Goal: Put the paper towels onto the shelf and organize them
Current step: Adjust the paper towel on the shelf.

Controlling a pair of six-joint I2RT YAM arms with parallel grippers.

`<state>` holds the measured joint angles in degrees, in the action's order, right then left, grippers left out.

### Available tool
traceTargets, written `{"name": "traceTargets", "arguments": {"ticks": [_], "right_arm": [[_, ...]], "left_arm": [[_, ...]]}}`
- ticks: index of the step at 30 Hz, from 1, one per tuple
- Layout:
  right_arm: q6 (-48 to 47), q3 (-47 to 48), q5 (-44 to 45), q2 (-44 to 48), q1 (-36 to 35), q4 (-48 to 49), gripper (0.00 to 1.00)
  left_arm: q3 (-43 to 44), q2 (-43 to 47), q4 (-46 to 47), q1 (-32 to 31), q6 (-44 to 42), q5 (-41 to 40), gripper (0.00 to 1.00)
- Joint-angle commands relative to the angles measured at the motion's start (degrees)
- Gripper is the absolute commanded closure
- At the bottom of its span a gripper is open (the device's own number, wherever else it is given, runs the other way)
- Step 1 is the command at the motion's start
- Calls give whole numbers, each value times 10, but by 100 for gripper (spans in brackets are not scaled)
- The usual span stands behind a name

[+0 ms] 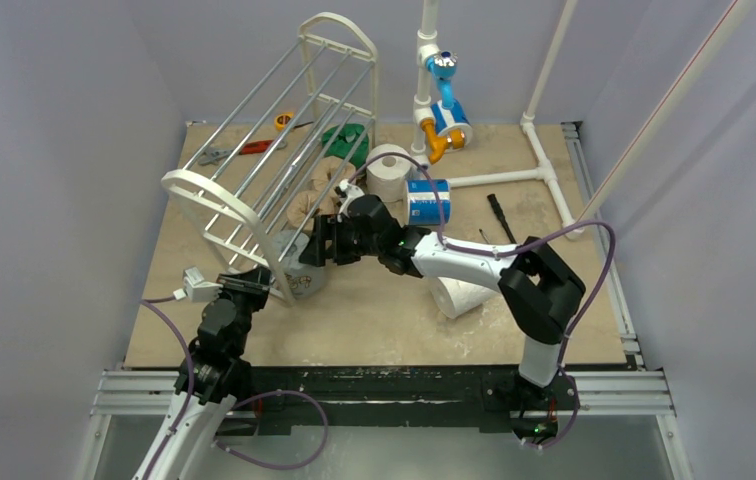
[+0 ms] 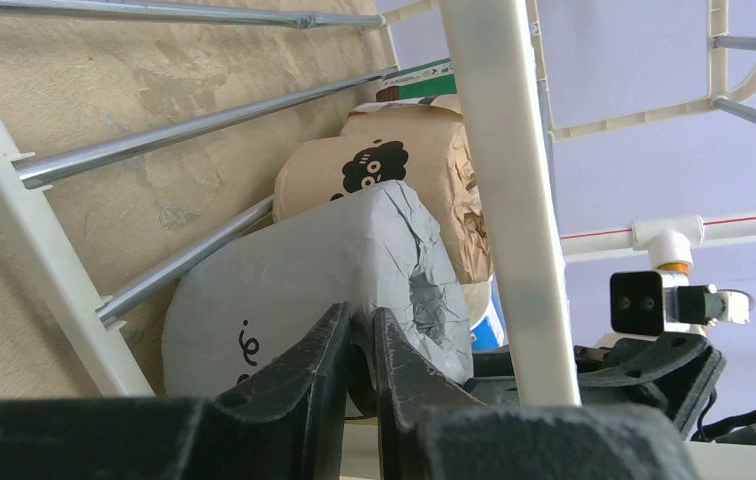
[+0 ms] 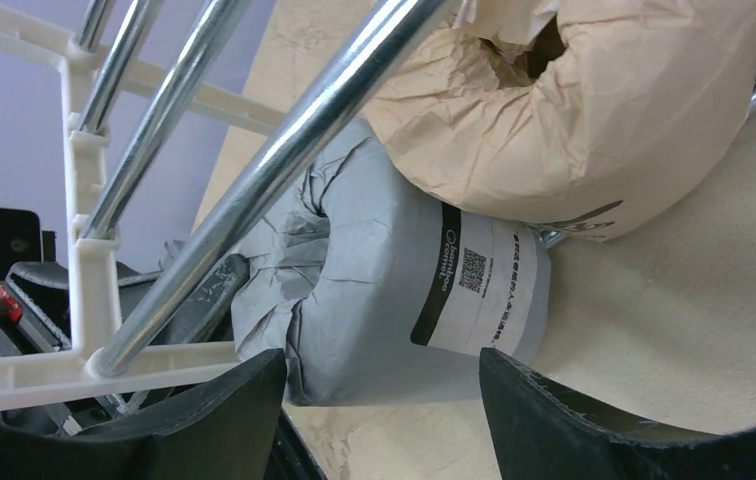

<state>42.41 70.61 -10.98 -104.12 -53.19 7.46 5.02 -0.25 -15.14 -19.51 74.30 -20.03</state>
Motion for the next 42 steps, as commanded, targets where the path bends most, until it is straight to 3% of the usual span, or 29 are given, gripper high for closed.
{"name": "traceTargets", "arguments": {"ticks": [1, 8, 23, 30, 42], "right_arm": [[29, 22, 7, -5, 5, 4, 30], [44, 26, 1, -7, 6, 19, 37], [52, 23, -29, -21, 6, 19, 100], [54, 13, -41, -2, 6, 28, 100], [78, -41, -75, 51, 10, 139, 100]], "left_arm": [[4, 37, -41, 3, -19, -2, 87], [5, 38, -43, 3, -20, -1, 87], [26, 36, -53, 3, -42, 6, 86], [42, 42, -67, 3, -54, 3, 85], [87, 56, -108, 3, -69, -11, 81]]}}
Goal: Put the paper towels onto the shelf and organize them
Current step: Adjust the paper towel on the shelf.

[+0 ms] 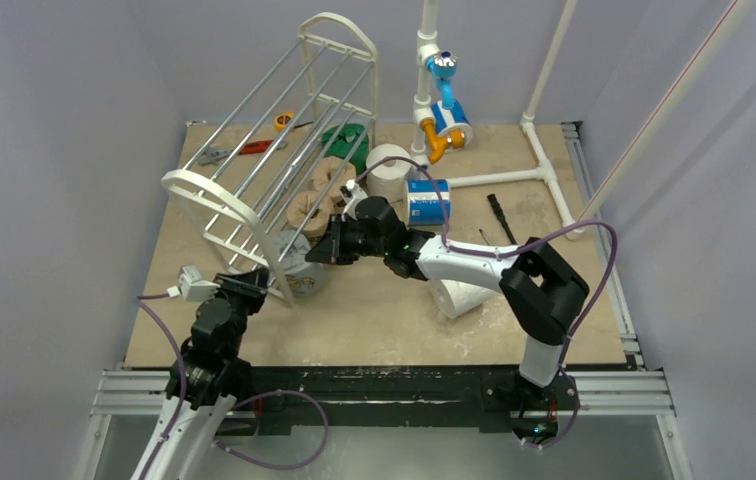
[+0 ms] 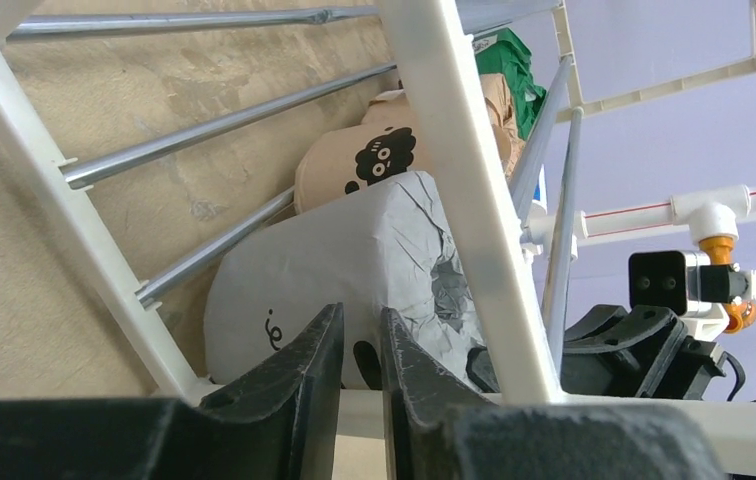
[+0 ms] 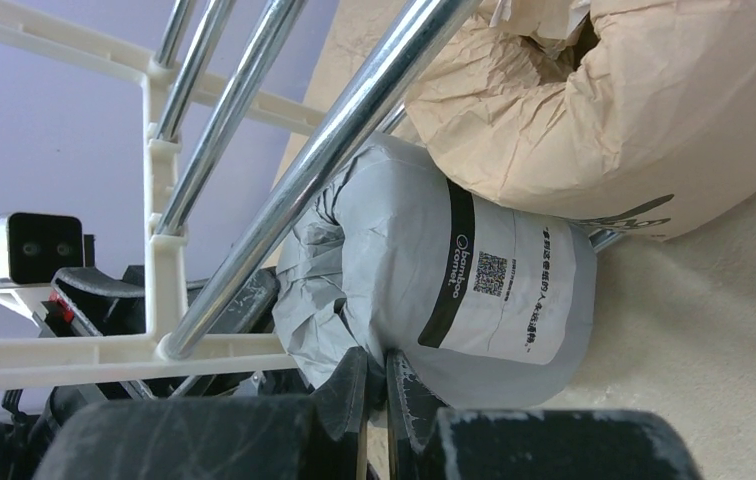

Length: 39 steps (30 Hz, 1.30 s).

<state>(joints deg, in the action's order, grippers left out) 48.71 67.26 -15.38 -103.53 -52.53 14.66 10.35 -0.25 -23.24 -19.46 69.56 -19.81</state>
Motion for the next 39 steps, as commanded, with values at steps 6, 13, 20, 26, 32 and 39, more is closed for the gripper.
{"name": "traceTargets", "arguments": {"ticks": [6, 13, 20, 26, 32, 39], "right_arm": [[51, -56, -66, 63, 21, 161, 100], [76, -75, -92, 60, 25, 238, 100], [90, -70, -114, 25, 28, 291, 100], [103, -68, -123, -8, 30, 327, 100], [111, -72, -127, -33, 35, 362, 100], [122, -72, -132, -60, 40, 402, 100]], "left_arm": [[70, 73, -80, 3, -43, -42, 78], [97, 86, -113, 3, -64, -62, 78], [103, 107, -142, 3, -63, -67, 78], [108, 122, -162, 3, -69, -73, 77], [107, 115, -163, 3, -70, -71, 76], [108, 113, -158, 3, -76, -70, 77]]}}
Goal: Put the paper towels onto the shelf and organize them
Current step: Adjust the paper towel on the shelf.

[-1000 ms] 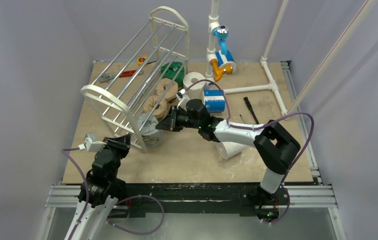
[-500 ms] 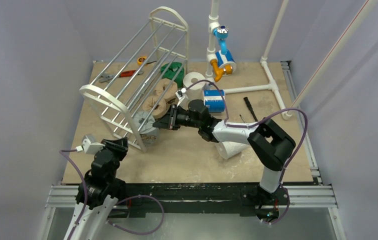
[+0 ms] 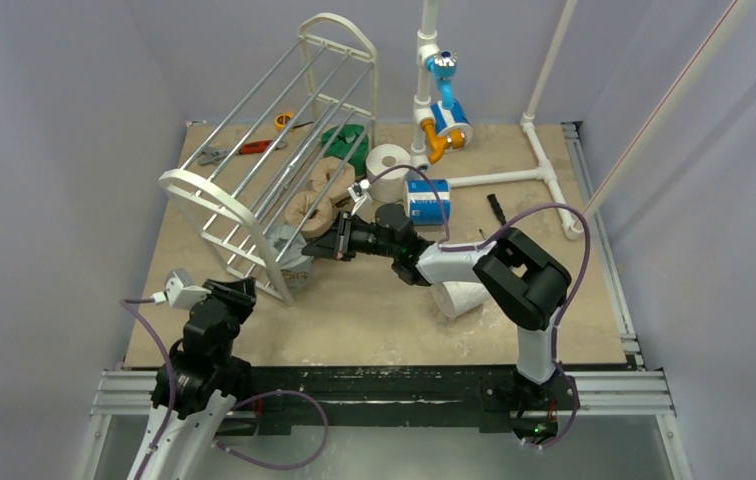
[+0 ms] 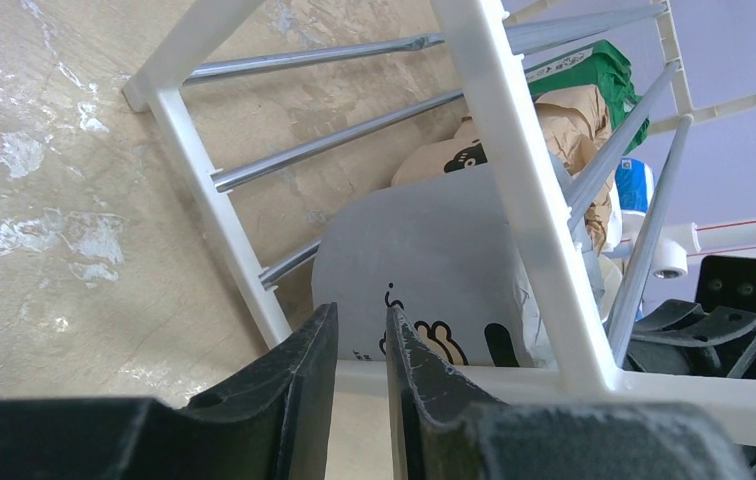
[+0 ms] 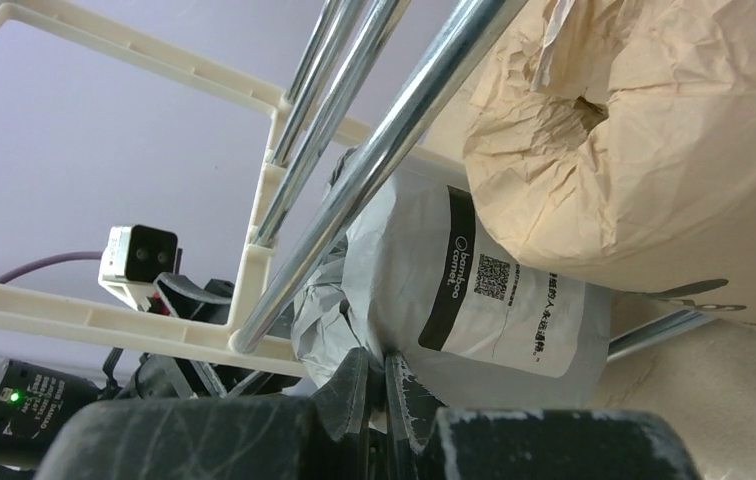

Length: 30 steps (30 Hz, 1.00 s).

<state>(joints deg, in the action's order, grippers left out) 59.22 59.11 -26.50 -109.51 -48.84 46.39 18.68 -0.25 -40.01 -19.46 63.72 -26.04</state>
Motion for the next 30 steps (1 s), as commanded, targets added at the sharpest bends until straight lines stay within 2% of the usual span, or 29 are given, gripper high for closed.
{"name": "traceTargets", "arguments": {"ticks": [1, 8, 17, 21, 27, 30], "right_arm": [[18, 11, -22, -4, 3, 90, 100], [21, 17, -26, -37, 7, 110, 100], [0, 9, -13, -43, 10, 74, 100], [-13, 11, -8, -37, 11, 43, 91], [-41, 15, 6, -13, 11, -12, 70], [-53, 14, 14, -1, 11, -30, 63]], "left_arm": [[24, 112, 9, 3, -18, -8, 76], [24, 117, 2, 3, -18, -9, 76], [14, 115, 7, 3, -13, -8, 76], [14, 112, 7, 3, -11, -7, 75], [13, 115, 4, 3, -10, -7, 73], [11, 116, 4, 3, -7, -6, 73]]}}
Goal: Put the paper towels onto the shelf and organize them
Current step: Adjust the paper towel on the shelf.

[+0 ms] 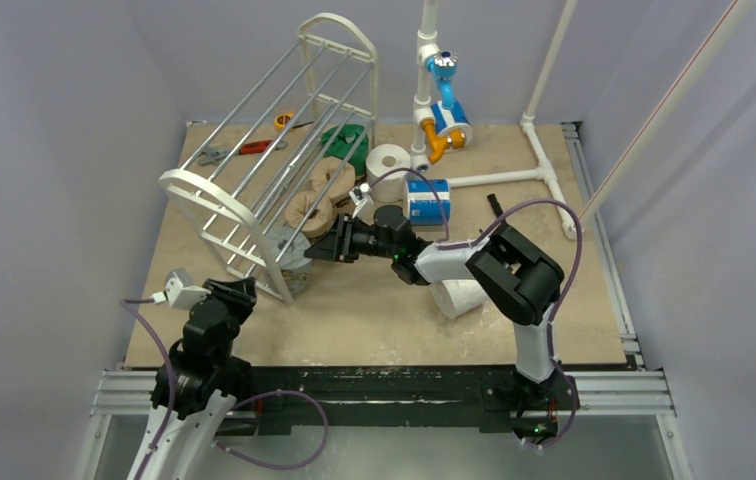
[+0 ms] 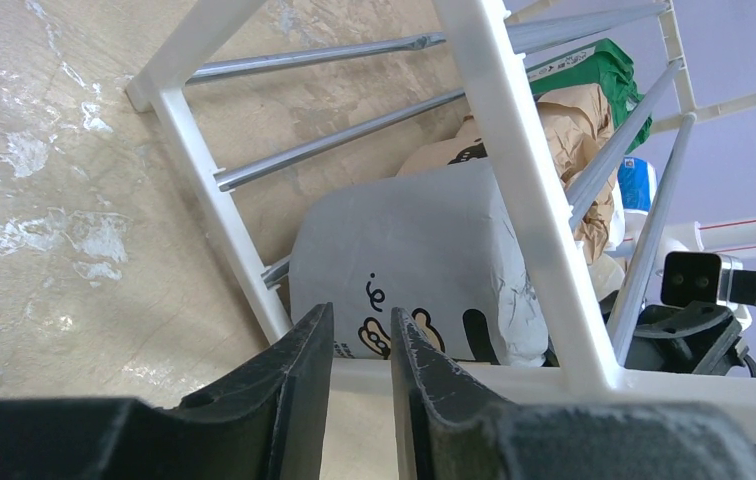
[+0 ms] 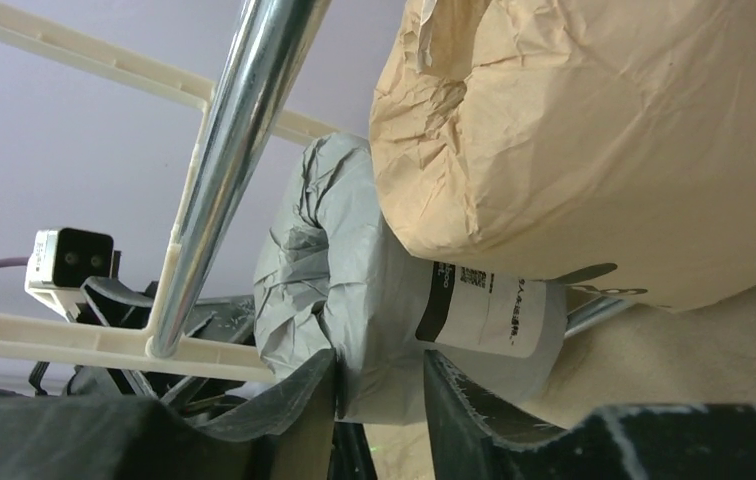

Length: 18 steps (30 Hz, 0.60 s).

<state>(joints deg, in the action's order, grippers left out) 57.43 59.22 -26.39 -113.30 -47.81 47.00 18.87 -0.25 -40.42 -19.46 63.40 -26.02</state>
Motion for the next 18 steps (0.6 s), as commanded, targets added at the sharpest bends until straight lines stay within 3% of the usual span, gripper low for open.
{"name": "traceTargets", "arguments": {"ticks": [1, 8, 13, 18], "right_arm": [[-39, 13, 17, 42, 1, -43, 61], [-61, 12, 27, 78, 1, -86, 49], [-76, 0, 28, 115, 1, -113, 49], [-127, -11, 60, 181, 1, -200, 50]], "left_arm": [[8, 116, 8, 3, -3, -6, 73], [5, 112, 8, 3, -2, -6, 72], [3, 105, 6, 3, -2, -10, 72], [26, 85, -24, 3, -11, -20, 71]]}}
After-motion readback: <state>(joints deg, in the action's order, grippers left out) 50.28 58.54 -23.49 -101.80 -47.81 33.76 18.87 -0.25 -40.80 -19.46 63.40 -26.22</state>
